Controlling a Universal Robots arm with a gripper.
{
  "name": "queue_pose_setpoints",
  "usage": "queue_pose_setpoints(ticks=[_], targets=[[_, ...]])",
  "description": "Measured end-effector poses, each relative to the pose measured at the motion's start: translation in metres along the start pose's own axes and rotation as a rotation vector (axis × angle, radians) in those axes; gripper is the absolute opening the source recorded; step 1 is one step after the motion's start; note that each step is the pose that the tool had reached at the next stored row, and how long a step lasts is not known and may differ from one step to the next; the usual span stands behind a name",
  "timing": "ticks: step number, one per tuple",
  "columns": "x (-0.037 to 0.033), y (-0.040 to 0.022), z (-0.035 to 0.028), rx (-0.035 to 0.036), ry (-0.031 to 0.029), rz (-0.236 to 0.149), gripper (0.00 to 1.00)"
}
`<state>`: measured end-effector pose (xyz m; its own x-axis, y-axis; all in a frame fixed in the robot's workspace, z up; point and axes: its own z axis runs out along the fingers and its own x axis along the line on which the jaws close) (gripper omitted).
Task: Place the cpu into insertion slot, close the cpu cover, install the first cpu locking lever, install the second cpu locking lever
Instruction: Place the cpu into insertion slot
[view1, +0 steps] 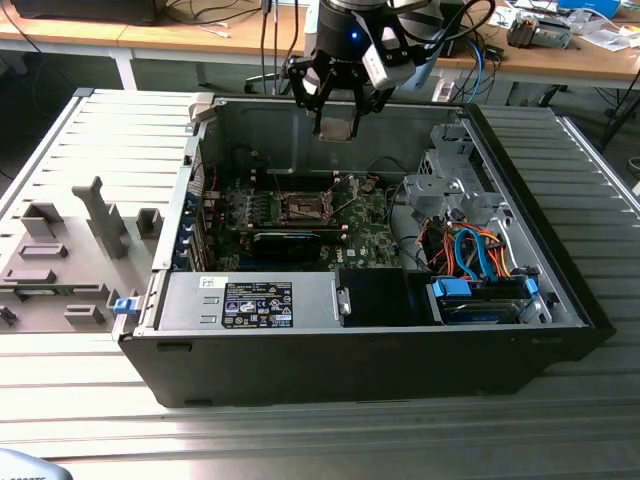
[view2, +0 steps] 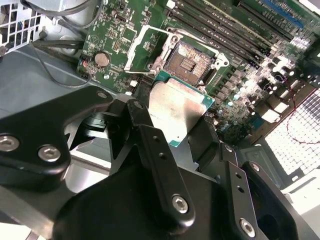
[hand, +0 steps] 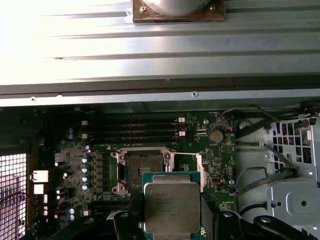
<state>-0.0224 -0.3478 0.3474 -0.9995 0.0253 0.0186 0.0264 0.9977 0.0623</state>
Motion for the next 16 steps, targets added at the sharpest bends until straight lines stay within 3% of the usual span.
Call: queue_pose_setpoints(ticks=[1, 3, 4, 16], targets=[[0.0, 0.0, 0.0002, 0.017, -0.0005, 0.0, 0.55], [0.0, 0.0, 0.0004, 0.0299, -0.0008, 0.0, 0.55], [-0.0001, -0.0001, 0.0008, 0.0324, -0.0009, 0.0, 0.55], [0.0, -0.0004, 0.0043, 0.0355, -0.0009, 0.001, 0.55]])
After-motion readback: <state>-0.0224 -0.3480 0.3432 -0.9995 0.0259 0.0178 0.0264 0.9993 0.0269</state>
